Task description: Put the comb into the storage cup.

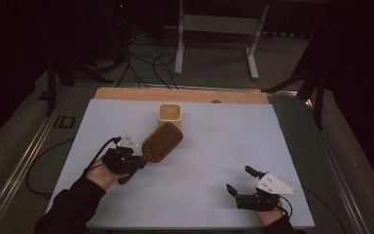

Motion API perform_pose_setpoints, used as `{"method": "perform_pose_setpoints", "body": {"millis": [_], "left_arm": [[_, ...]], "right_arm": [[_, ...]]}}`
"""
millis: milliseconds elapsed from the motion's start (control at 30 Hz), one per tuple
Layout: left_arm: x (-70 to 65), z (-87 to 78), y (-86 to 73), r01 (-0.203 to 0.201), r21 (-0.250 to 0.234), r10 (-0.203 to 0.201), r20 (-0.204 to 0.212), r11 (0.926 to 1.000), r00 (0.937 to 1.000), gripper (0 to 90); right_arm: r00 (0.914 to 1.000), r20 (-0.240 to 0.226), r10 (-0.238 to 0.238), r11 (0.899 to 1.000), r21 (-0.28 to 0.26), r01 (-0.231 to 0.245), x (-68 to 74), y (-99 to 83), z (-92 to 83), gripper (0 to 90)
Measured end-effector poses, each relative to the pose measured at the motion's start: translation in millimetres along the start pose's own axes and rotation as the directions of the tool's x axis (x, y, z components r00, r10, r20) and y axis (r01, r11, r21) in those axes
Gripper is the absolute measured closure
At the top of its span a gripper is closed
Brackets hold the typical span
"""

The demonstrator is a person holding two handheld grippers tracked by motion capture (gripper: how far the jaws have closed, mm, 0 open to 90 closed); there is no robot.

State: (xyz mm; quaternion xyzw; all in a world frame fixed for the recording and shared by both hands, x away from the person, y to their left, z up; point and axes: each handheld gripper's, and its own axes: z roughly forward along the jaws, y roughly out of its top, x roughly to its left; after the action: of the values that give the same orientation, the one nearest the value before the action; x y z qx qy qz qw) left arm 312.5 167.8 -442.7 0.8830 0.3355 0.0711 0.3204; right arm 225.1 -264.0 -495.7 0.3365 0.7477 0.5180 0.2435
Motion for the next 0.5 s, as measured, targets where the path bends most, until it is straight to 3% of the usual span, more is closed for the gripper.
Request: {"method": "perform_pose_setpoints", "body": {"millis": [267,500], "left_arm": [[-1.4,-0.5,-0.2,0.019,-0.064,-0.018,0.011,0.9978,0.9998,74.0],[-8.7,-2.5,-2.6,0.011,-0.125,-0.014,-0.019,0.9920,0.9997,74.0]], "right_arm": [[1.0000,0.000,0.002,1.000,-0.002,-0.002,0.3,1.2,1.1,8.7],[1.0000,0.002,0.006,1.000,-0.001,-0.006,0.9,1.3,2.2,8.7]]}}
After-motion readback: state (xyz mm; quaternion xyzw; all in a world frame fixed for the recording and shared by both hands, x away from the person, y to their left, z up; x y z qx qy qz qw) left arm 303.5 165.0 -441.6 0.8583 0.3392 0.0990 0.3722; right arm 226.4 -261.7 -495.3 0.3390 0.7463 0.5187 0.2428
